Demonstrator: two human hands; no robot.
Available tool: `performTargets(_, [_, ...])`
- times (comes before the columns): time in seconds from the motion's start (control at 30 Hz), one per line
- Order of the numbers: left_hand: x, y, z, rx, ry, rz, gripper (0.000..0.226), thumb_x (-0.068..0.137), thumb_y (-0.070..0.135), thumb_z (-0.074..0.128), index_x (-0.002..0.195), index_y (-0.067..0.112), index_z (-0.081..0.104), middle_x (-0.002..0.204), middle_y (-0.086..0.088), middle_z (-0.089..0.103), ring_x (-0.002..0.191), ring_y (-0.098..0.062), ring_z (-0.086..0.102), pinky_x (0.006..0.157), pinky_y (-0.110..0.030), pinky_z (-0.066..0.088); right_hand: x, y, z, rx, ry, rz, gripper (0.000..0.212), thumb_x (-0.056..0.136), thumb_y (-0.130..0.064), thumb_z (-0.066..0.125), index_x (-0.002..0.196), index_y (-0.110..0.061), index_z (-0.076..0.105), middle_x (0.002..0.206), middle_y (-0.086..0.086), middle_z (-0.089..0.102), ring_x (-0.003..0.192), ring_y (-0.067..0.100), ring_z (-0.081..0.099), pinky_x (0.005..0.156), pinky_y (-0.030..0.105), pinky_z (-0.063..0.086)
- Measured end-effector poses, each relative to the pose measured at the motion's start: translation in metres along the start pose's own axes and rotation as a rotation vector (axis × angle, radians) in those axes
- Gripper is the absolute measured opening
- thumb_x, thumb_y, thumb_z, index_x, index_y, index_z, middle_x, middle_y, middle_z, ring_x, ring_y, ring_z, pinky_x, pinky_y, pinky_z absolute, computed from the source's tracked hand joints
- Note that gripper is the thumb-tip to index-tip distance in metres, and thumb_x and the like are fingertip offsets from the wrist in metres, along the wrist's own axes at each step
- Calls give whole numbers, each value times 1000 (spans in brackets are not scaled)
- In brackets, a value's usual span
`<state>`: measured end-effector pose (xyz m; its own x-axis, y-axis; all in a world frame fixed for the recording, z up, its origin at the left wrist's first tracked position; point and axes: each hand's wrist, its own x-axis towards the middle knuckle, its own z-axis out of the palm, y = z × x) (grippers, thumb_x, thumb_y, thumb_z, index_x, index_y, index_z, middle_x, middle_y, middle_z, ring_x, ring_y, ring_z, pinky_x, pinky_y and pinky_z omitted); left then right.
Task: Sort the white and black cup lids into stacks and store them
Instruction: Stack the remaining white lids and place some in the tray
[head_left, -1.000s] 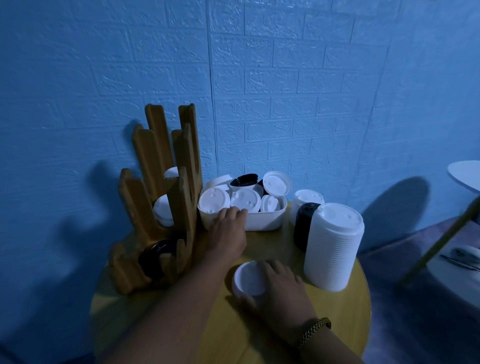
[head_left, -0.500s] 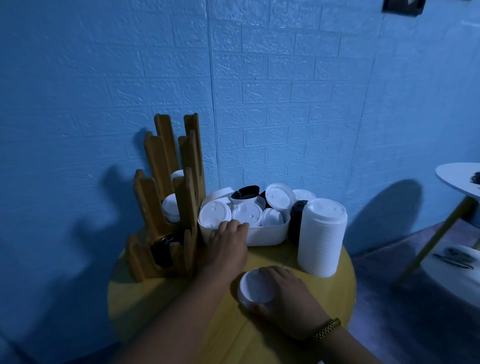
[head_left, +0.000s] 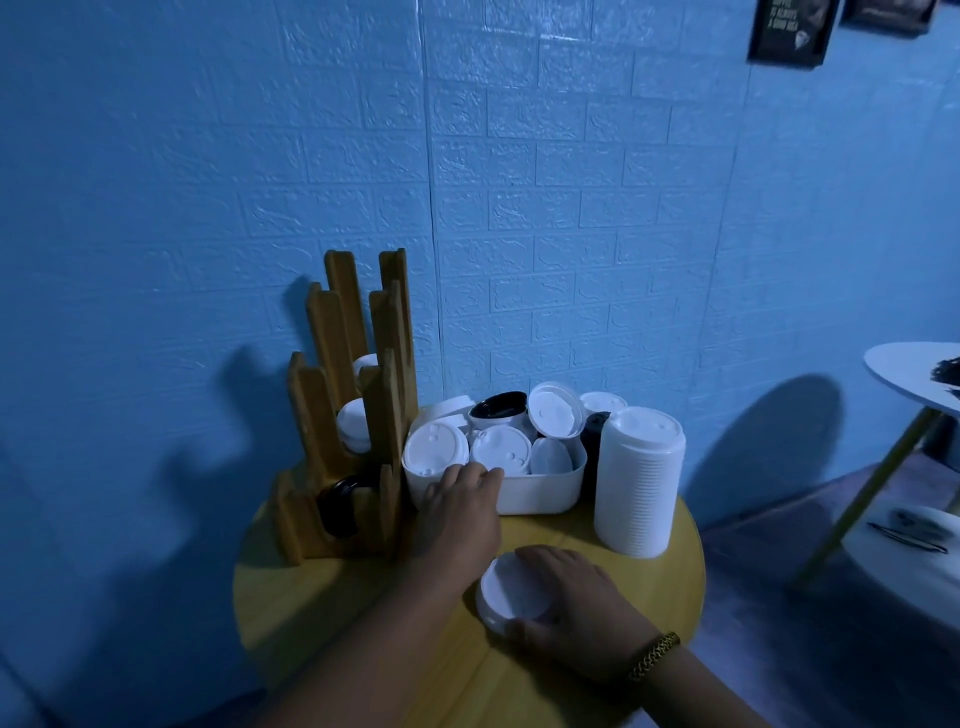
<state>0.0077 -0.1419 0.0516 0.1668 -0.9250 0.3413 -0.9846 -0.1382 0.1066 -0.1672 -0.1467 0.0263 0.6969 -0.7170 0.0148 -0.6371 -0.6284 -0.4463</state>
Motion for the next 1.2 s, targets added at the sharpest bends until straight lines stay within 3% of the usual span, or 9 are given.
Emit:
performTargets(0.23, [-8,2,-1,21,33,17,50,104,21,45,152,26,37,149,2,45,136,-22,38,108,-37,35,2,-1,0,-5,5,-11,80,82,-72,57,148,-36,31,150,-18,36,138,8,31,116,33,24])
performTargets(0.5, [-21,4,-6,0,52,36,52,104,23,44,155,28,34,151,3,44,137,-21,37,111,-37,33,-4,4,2,22,-32,-84,88,77,-77,57,150,-38,28,150,-23,34,139,2,25,118,33,21])
performTargets(0.6, [-36,0,-7,-113,118,68,53,105,24,43,156,29,31,155,9,38,141,-14,32,114,-32,32,-8,7,1,34,-17,-101,93,75,-78,59,151,-35,28,148,-24,34,137,0,26,118,32,24])
performTargets(0.67, [-53,-8,-3,-251,165,61,46,106,25,43,152,31,40,150,15,42,137,-4,34,112,-24,36,-10,10,-1,64,7,-90,93,74,-76,62,150,-35,29,143,-26,33,134,-2,28,116,26,27])
performTargets(0.8, [-83,-21,8,-499,50,9,30,104,36,50,134,38,54,130,24,50,122,3,47,97,-13,45,-7,12,-3,124,199,-115,62,83,-67,53,134,-32,53,123,-25,50,110,-9,48,96,19,45])
performTargets(0.87, [-89,-22,10,-552,-95,-34,46,99,51,55,142,41,46,137,27,41,128,1,44,102,-22,48,-2,9,-6,121,343,-133,45,89,-59,49,121,-30,62,112,-20,57,100,-6,54,83,16,47])
performTargets(0.97, [-88,-22,15,-498,-266,-35,83,79,75,63,149,41,35,142,30,29,137,-3,34,109,-29,40,15,-1,-17,34,517,-150,25,97,-36,57,117,-24,66,115,-13,59,105,0,53,89,16,44])
performTargets(1.07, [-86,-21,16,-425,-313,-7,87,68,77,69,142,40,41,139,22,44,128,-3,41,106,-32,44,39,-10,-29,-83,576,-94,34,98,-36,54,126,-18,63,131,-3,56,124,16,46,104,33,43])
performTargets(1.2, [-88,-22,21,-428,-258,-67,93,71,70,76,149,39,35,143,19,45,131,-6,41,109,-33,43,60,-19,-41,-149,521,81,52,100,-50,41,141,-19,53,152,4,40,138,25,30,113,37,30])
